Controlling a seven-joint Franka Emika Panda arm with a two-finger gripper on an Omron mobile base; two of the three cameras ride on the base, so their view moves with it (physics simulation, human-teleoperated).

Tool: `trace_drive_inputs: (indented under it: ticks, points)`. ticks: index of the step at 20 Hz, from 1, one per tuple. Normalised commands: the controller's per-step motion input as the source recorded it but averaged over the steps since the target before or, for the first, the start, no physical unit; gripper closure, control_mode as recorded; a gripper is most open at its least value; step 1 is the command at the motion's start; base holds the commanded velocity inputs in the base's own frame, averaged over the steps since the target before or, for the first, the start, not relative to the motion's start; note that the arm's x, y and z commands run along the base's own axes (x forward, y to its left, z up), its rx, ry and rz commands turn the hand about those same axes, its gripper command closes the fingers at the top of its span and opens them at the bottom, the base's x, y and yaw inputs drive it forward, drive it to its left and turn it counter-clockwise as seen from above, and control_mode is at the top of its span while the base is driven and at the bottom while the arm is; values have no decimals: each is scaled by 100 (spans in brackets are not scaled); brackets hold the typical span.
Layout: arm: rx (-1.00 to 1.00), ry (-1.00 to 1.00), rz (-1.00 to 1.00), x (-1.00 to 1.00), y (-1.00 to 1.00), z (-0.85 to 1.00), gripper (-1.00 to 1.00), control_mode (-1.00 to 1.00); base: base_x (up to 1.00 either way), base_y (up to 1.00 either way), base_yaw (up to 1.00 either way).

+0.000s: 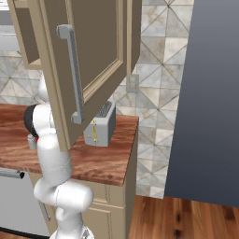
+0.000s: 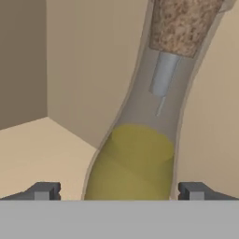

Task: Retrieve the bottle and the shaker from the cabinet and place them next to the mixing bowl on the counter. Then add garlic from the fridge to the mixing bowl.

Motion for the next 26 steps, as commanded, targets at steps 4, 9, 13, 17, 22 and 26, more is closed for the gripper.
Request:
trace_drive_inputs:
  ticks: [4,9,13,17,22,26]
  points:
    - [0,0,0,21,-27,0,-100,-100,0,0,0]
    - [0,0,0,14,-5,-5,-100,-100,0,0,0]
    - [0,2,-2,-8,-22,-31,-100,-100,0,0,0]
    - [1,0,0,-3,-9,-3,-100,-100,0,0,0]
    - [0,0,0,0,-1,0,100,-100,0,0,0]
    - [0,-5,0,-1,0,0,100,-100,0,0,0]
